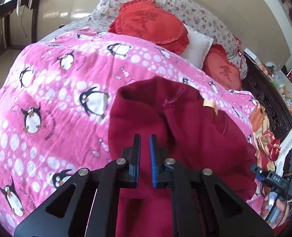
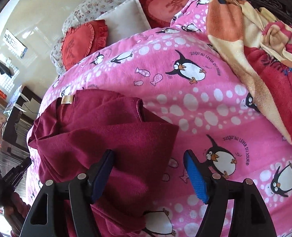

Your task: Fold small clothes

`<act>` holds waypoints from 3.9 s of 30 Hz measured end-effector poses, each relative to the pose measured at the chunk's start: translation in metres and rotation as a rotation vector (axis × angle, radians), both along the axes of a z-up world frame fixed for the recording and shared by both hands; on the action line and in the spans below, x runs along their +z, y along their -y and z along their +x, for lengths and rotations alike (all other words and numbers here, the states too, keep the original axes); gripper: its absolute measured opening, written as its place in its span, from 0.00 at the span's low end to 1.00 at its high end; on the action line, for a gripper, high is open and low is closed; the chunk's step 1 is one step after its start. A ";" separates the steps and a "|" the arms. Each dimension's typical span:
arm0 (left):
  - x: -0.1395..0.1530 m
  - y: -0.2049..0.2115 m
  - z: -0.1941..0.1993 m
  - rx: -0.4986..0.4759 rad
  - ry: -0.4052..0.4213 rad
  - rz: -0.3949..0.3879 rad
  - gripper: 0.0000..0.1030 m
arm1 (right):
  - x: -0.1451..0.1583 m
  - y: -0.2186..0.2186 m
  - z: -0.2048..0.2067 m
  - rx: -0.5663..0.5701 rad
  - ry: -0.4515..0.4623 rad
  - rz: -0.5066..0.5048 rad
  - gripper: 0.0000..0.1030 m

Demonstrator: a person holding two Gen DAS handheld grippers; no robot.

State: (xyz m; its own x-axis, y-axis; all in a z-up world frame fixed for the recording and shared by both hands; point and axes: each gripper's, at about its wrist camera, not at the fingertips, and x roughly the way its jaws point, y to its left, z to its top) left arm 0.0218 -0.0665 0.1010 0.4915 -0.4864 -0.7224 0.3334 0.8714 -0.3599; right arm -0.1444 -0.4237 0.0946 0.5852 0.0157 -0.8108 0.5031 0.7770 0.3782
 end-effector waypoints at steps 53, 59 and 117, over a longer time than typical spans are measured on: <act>-0.029 -0.055 -0.095 -0.032 -0.102 0.122 0.41 | -0.007 -0.041 -0.038 0.048 -0.091 -0.250 0.15; -0.045 -0.071 -0.118 -0.085 -0.194 0.147 0.41 | 0.012 -0.048 -0.069 0.097 -0.010 -0.132 0.38; -0.054 -0.115 -0.211 -0.220 -0.292 0.249 0.10 | -0.025 -0.069 -0.079 0.082 0.067 0.077 0.38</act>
State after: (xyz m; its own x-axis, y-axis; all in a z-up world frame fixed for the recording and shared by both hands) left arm -0.1890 0.0486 0.0469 0.1538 -0.3502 -0.9240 0.4360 0.8632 -0.2546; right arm -0.2236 -0.3549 0.0697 0.6325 0.1260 -0.7643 0.4107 0.7820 0.4688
